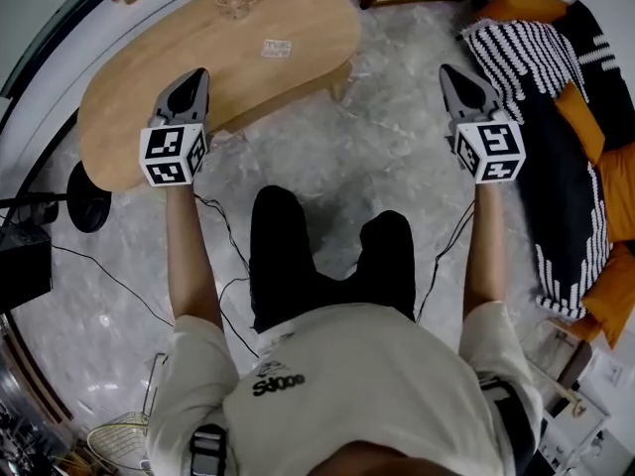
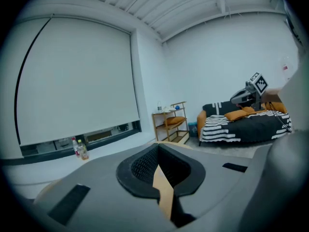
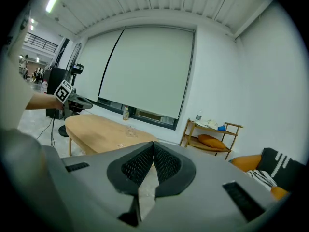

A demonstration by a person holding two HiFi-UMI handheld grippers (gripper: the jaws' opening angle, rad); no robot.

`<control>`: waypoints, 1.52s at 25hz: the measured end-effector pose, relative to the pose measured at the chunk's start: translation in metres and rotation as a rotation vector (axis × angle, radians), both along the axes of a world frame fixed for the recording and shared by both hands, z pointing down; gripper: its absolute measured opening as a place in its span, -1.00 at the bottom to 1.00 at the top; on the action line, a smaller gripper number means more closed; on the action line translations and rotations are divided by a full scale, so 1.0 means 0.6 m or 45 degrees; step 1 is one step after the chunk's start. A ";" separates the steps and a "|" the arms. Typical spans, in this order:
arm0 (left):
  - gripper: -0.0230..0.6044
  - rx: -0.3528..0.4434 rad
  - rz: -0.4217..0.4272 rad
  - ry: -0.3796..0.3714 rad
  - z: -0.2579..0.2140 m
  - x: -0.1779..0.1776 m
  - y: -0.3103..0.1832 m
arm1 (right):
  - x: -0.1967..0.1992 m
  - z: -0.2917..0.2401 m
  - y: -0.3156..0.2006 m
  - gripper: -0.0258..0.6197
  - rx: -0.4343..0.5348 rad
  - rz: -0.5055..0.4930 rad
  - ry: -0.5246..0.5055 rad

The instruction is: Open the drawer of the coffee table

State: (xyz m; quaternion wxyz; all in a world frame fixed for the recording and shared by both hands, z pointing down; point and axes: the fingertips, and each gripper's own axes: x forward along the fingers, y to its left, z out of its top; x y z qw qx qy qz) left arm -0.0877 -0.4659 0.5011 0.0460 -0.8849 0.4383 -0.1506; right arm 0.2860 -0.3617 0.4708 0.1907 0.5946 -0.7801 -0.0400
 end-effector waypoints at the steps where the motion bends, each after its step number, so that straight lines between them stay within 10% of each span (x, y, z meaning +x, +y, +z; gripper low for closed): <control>1: -0.87 0.010 -0.001 -0.004 0.022 -0.004 0.000 | 0.004 0.022 -0.006 -0.90 0.010 0.002 -0.018; 27: -0.86 -0.035 -0.049 0.078 0.402 -0.067 0.104 | -0.031 0.381 -0.071 -0.56 -0.013 -0.190 -0.070; 38: -0.40 -0.182 -0.183 0.086 0.506 -0.093 0.061 | -0.053 0.479 -0.159 -0.49 -0.093 -0.274 -0.086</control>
